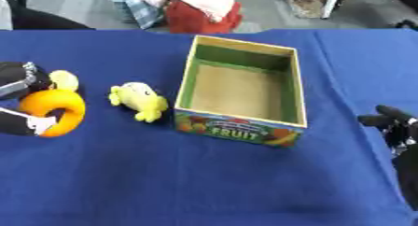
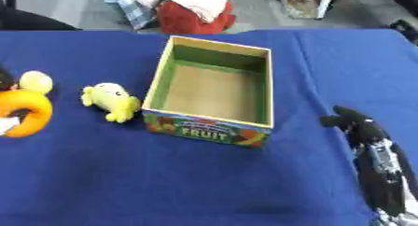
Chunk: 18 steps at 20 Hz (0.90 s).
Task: Pick up objects on the table and place them in the box.
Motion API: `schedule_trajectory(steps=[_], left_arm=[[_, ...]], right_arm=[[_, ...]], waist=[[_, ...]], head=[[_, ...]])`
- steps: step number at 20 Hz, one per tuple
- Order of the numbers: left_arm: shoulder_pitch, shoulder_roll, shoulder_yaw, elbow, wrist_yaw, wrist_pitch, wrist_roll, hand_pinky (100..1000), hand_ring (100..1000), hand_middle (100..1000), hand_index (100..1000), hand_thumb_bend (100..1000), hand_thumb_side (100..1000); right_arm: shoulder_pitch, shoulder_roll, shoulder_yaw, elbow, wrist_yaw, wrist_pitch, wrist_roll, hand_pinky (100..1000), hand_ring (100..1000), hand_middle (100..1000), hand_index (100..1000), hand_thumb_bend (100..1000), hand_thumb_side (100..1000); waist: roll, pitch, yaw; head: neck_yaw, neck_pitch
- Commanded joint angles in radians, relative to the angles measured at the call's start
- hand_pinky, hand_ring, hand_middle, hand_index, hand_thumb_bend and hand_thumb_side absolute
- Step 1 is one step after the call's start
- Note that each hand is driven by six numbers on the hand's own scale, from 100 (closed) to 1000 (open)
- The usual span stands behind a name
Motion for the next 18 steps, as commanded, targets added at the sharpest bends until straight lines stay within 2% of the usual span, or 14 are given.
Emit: schedule_trajectory(steps=[1, 10, 18], left_arm=[[-0.037, 0.017, 0.019, -0.031, 0.017, -0.003, 0.005, 337, 275, 265, 399, 100, 295], [-0.126, -0.037, 0.011, -0.045, 0.050, 0.023, 0.033, 292, 223, 230, 364, 100, 342], [-0.248, -0.146, -0.006, -0.016, 0.077, 0.010, 0.029, 278, 203, 217, 352, 100, 375]], right_arm=[[0.001, -0.026, -0.006, -0.016, -0.015, -0.005, 0.004, 952, 777, 620, 836, 100, 1000], [0.002, -0.049, -0.006, -0.016, -0.043, -0.006, 0.017, 952, 778, 619, 836, 100, 1000], [-0.020, -0.088, 0.003, -0.016, -0.085, -0.010, 0.039, 950, 778, 619, 835, 100, 1000]], waist=[[0.003, -0.021, -0.001], [0.010, -0.035, -0.004], [0.026, -0.037, -0.036]], head=[[0.000, 0.005], [0.005, 0.010], [0.034, 0.001]])
